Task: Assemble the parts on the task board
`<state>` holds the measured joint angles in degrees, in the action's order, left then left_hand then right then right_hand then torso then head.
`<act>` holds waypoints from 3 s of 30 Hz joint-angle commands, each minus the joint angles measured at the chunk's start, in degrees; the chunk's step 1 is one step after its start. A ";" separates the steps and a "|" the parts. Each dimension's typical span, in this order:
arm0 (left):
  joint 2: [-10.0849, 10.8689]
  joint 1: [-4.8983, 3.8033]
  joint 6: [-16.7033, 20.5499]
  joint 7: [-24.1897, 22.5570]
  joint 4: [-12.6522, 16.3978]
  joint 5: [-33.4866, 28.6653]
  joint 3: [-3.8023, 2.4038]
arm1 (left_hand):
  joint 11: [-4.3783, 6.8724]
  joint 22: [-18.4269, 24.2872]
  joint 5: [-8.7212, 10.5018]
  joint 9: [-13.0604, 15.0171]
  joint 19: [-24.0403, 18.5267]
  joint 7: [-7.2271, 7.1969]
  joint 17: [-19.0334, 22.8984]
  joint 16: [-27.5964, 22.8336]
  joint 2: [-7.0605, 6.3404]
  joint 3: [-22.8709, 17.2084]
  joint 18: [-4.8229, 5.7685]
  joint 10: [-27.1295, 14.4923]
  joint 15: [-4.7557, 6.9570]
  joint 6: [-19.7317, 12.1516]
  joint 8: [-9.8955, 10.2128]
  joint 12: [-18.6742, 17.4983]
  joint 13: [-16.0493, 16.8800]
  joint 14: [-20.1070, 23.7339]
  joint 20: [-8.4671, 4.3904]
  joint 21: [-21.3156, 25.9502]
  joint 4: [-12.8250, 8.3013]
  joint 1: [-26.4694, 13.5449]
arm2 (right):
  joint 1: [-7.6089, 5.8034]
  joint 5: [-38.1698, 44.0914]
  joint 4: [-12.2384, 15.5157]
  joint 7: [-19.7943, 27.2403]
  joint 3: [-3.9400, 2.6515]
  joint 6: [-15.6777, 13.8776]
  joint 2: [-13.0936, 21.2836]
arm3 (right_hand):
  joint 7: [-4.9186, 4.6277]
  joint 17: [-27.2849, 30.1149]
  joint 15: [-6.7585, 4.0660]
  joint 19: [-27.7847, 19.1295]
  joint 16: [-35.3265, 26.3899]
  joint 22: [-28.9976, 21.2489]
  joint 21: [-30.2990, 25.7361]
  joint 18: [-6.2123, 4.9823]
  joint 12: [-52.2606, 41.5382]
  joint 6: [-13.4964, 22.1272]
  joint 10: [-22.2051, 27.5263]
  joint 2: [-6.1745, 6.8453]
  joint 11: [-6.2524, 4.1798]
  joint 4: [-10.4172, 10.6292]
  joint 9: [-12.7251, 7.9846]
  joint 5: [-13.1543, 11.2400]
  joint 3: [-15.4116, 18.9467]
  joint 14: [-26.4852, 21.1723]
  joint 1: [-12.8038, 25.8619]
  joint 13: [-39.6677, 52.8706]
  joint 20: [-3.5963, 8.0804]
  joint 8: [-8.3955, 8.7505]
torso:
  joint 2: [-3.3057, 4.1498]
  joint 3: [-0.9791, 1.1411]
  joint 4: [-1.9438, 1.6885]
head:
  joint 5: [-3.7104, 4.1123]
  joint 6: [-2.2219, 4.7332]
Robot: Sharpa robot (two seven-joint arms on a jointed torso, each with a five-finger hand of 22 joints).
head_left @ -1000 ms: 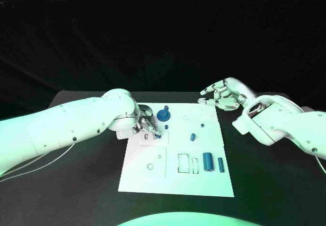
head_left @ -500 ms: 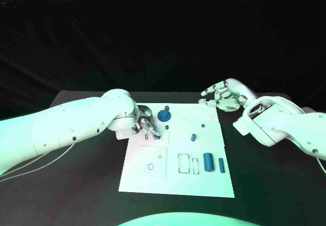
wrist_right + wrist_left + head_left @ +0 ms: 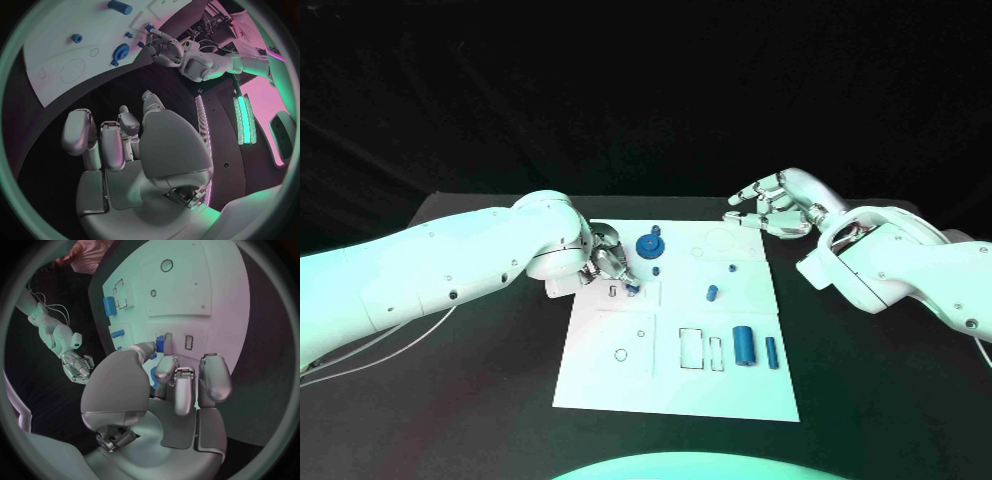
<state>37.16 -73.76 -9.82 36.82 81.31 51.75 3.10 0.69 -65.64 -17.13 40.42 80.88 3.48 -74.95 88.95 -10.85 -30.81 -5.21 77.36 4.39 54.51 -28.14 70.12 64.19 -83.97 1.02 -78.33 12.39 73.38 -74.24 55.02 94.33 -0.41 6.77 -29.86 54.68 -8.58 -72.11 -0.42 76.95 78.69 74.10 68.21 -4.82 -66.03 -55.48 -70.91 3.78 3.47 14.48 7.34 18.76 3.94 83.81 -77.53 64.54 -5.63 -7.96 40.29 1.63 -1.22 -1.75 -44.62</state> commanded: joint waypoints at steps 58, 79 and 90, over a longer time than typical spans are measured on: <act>0.21 0.39 -3.09 0.22 0.92 4.55 0.25 | 0.43 -0.27 -4.03 0.91 0.17 0.01 -12.56 -0.31 -0.18 -11.95 0.58 -0.05 0.30 0.45 -0.55 -0.76 -0.81 -5.32 0.19 -0.36 -11.28 -1.69 | 0.38 0.48 -0.08 0.13 -0.01 0.68 -0.03 | 0.36 0.12 -0.40 -0.29 -0.30 -0.12 -0.48 -0.49 0.06 0.04 -0.01 -0.55 -0.05 0.01 -0.09 0.39 0.48 2.00 0.09 -0.03 0.19 -0.29 | 0.09 0.00 0.04 | -0.22 -0.41; -0.61 0.36 -6.55 0.67 0.59 6.83 0.25 | 0.51 -0.46 -5.16 1.26 0.21 -0.10 -12.59 -0.30 -0.42 -11.93 0.61 0.04 0.34 0.63 -0.73 -1.05 -1.14 -5.33 0.24 -0.45 -11.60 -2.51 | 0.38 0.48 0.07 0.03 -0.01 0.73 0.06 | 0.36 0.12 -0.40 -0.29 -0.30 -0.12 -0.48 -0.49 0.06 0.04 -0.01 -0.55 -0.05 0.01 -0.09 0.39 0.48 2.00 0.09 -0.03 0.19 -0.29 | 0.08 0.03 0.06 | -0.16 -0.78; -0.76 0.33 -6.24 0.79 0.23 7.27 0.26 | 1.16 -0.43 -5.35 2.58 0.17 -1.03 -12.60 -0.29 0.97 -10.82 0.58 0.88 0.76 1.19 -1.66 -1.02 -1.27 -5.34 0.08 -0.40 -10.42 -5.47 | 0.38 0.48 0.01 -0.03 -0.01 0.80 0.02 | 0.36 0.12 -0.40 -0.29 -0.30 -0.12 -0.48 -0.49 0.06 0.04 -0.01 -0.55 -0.05 0.01 -0.09 0.39 0.48 2.00 0.09 -0.03 0.19 -0.29 | 0.06 0.03 0.04 | -0.15 -0.84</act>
<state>36.57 -73.56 -14.41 37.31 81.51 58.69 3.24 1.47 -66.07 -22.50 42.75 80.88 3.47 -74.95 88.96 -10.25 -32.80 -5.31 78.10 4.82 54.58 -29.53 68.70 62.43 -83.98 1.03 -78.55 10.84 68.22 -73.90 55.03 94.31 -0.46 6.76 -29.70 54.72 -8.58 -72.04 -0.42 76.95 78.69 74.03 67.89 -4.82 -66.03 -55.48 -70.91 3.78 3.47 14.48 7.32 18.76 3.94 83.81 -77.53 64.52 -5.63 -7.96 40.36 1.68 -1.18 -1.86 -45.47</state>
